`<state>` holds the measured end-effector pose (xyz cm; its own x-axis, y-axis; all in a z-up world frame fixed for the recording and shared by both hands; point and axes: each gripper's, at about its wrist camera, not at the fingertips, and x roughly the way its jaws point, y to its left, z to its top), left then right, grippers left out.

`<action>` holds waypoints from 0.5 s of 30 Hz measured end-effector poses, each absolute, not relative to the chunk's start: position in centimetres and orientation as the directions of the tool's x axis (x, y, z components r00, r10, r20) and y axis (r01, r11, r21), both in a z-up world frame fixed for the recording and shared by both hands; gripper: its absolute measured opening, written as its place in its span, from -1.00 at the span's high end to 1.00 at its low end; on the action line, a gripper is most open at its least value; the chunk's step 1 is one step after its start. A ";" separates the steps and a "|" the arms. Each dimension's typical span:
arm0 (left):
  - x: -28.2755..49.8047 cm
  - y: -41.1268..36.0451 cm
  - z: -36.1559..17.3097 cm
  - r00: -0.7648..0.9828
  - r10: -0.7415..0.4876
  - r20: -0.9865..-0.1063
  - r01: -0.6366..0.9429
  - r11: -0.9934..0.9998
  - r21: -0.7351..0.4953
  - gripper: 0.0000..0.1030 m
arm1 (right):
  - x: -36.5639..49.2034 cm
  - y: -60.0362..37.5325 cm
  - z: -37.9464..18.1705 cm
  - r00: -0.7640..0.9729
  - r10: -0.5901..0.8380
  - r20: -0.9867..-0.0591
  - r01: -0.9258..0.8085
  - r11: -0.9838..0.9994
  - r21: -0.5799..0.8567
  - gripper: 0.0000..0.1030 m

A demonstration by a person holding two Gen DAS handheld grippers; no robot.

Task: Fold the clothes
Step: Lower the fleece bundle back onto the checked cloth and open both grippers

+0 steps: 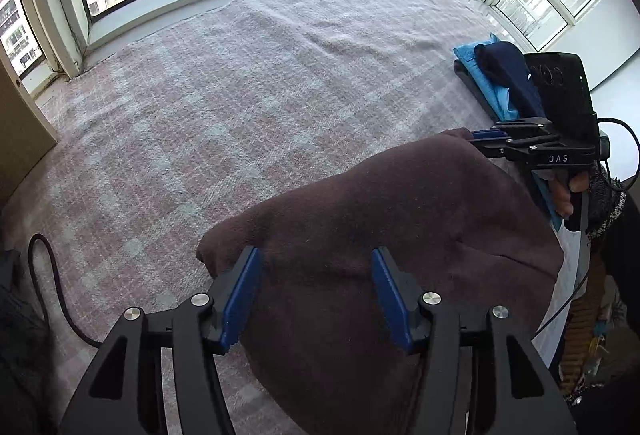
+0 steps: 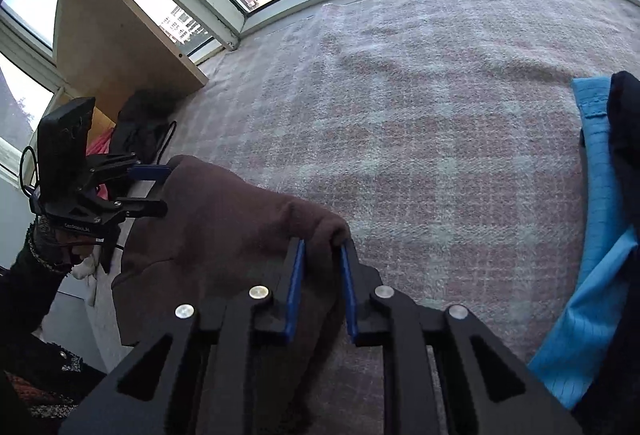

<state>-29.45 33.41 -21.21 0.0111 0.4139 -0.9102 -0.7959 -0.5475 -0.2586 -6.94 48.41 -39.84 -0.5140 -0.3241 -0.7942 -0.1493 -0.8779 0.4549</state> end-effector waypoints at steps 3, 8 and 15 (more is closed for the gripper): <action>-29.3 33.4 -21.2 0.004 0.412 -0.911 -0.803 -0.542 -0.249 -0.08 | -6.3 49.0 -39.6 -0.495 -0.187 -0.849 -0.230 -0.914 0.335 0.93; -29.7 32.8 -20.8 0.008 0.441 -0.898 -0.787 -0.550 -0.278 -0.08 | -4.7 49.1 -38.1 -0.512 -0.085 -0.855 -0.325 -0.902 0.285 0.93; -29.0 29.0 -17.6 0.036 0.544 -0.838 -0.743 -0.546 -0.386 -0.09 | -1.8 40.6 -35.1 -0.587 -0.209 -0.782 -0.169 -0.913 0.370 0.77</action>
